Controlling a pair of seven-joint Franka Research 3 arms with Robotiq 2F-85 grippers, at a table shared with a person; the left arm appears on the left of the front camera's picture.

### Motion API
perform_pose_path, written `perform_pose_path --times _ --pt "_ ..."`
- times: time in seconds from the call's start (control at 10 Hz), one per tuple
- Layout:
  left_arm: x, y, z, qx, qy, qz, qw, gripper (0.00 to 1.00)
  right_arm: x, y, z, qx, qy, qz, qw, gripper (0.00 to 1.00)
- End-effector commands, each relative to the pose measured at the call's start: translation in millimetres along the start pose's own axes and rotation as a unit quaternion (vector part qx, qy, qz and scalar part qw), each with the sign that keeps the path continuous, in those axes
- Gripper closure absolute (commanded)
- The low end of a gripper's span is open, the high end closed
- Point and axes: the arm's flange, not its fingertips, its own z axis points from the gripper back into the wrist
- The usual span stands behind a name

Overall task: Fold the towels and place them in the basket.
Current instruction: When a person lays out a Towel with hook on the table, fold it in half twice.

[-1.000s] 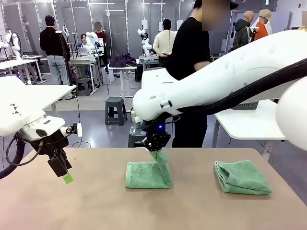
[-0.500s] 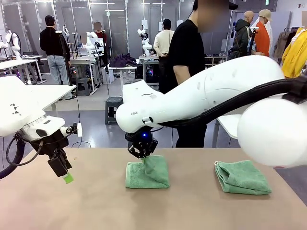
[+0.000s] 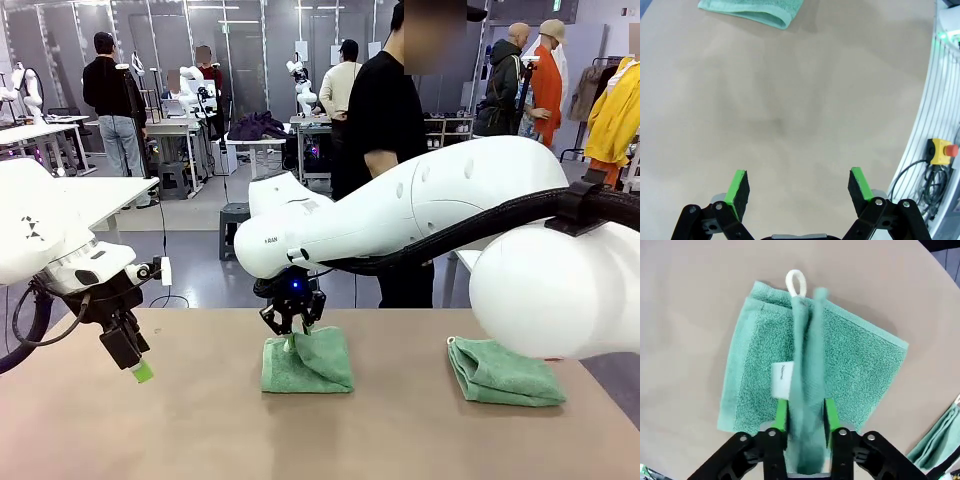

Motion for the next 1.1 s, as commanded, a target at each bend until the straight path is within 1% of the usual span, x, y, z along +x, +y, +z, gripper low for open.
perform_pose_path --times 0.0,0.2,0.3,0.4,0.5,0.7,0.8,0.9,1.0 --pt "2.0 3.6 1.3 0.0 0.006 -0.001 1.0 0.0 2.1 0.9 6.4 0.017 0.002 -0.002 1.0 0.0" --pt "2.0 3.6 1.3 0.0 0.006 -0.001 1.0 0.0 -1.2 -3.6 14.1 0.036 -0.008 0.003 0.999 0.0" --pt "2.0 3.6 1.3 0.0 0.006 -0.001 1.0 0.0 -2.1 -6.2 16.8 0.043 -0.012 0.003 0.999 0.13" --pt "2.0 3.6 1.3 0.0 0.006 -0.001 1.0 0.0 -3.8 -8.1 18.9 0.052 -0.016 0.005 0.999 0.03" --pt "2.0 3.6 1.3 0.0 0.006 -0.001 1.0 0.0 -6.7 -10.5 23.1 0.059 -0.023 0.008 0.998 0.0" --pt "2.0 3.6 1.3 0.0 0.006 -0.001 1.0 0.0 -21.4 -13.1 34.9 0.078 -0.047 0.026 0.996 0.0" --pt "2.0 3.6 1.3 0.0 0.006 -0.001 1.0 0.0 -22.1 -21.3 33.8 0.078 -0.038 0.024 0.996 0.0" --pt "2.0 3.6 1.3 0.0 0.006 -0.001 1.0 0.0 -0.5 -7.1 32.3 0.055 -0.033 0.008 0.998 0.0" --pt "2.0 3.6 1.3 0.0 0.006 -0.001 1.0 0.0 -0.5 -7.1 32.3 0.055 -0.033 0.008 0.998 0.0"
